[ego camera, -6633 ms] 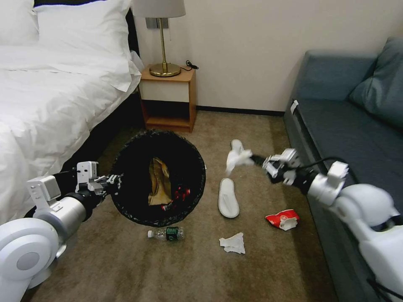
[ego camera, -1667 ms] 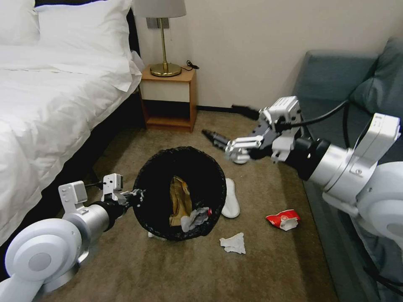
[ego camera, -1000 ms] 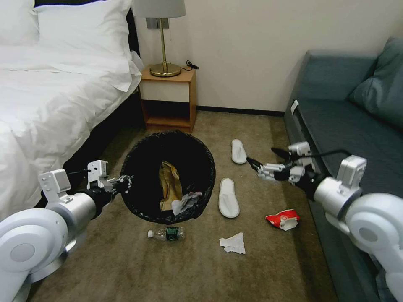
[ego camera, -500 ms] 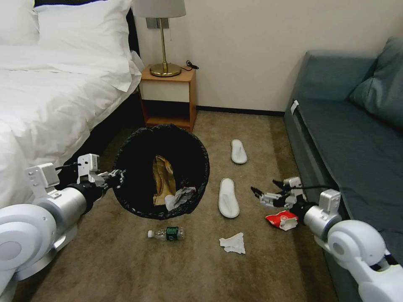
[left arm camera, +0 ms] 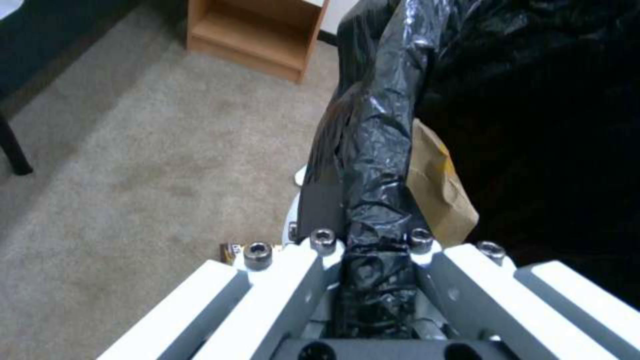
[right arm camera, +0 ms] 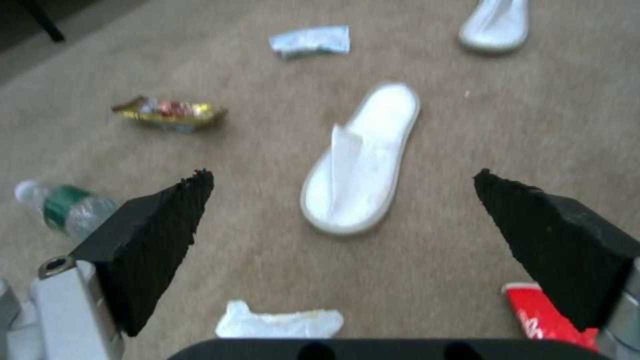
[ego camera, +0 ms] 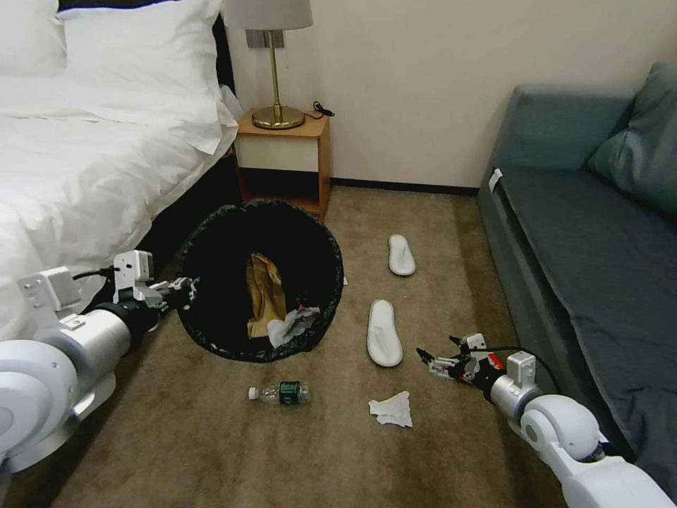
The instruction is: Pick up the trash bin, then pick up the garbage on the floor and place it into the trash bin.
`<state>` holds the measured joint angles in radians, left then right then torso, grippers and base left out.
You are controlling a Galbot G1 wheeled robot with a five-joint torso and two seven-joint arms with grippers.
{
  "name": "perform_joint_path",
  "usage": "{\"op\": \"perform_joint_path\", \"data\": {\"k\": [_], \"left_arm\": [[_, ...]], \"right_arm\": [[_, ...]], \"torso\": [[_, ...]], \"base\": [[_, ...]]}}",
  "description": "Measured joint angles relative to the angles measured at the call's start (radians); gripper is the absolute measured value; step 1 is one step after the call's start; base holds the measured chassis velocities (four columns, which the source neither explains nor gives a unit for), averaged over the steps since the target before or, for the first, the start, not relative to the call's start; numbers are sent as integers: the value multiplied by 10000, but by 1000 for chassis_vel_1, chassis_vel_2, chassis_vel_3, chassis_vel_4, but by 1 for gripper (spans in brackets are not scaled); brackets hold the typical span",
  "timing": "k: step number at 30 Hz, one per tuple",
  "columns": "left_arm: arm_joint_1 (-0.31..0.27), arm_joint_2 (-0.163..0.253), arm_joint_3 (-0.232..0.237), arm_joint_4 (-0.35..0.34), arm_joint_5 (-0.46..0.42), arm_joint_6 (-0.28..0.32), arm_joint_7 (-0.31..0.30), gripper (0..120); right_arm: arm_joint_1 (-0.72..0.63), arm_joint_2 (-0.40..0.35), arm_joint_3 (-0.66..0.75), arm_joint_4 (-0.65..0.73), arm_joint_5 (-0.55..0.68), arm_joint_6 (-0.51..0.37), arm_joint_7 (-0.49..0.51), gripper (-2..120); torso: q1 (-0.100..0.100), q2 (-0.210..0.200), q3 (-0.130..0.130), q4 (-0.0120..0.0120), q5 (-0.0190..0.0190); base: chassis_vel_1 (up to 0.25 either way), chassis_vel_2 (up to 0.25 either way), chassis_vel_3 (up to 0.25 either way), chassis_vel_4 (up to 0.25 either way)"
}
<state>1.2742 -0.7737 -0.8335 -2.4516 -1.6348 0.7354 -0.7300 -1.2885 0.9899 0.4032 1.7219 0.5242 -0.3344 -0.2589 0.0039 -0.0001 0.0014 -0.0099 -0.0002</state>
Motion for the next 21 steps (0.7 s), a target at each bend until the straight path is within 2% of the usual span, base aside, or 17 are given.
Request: {"op": "perform_joint_path", "data": {"k": [7,13,21], "left_arm": [[99,128,-143,-69,-84,0,-36,3],[21,138,-156,-7,-89,0,-21,3],[41,123,-72,-41,-45,0,-8,3]], "right_arm": [[458,448,-290,-1412,-502,446,-306,100],[393,493,-425,-1773,-634,589,-445,100],[703,1212,-929,-2756,-907,914,-635,100]], "torso": [[0,0,0,3,3],[0,0,0,0,-1],[0,1,0,3,0]], "base": [[0,0,0,0],[0,0,0,0],[0,0,0,0]]}}
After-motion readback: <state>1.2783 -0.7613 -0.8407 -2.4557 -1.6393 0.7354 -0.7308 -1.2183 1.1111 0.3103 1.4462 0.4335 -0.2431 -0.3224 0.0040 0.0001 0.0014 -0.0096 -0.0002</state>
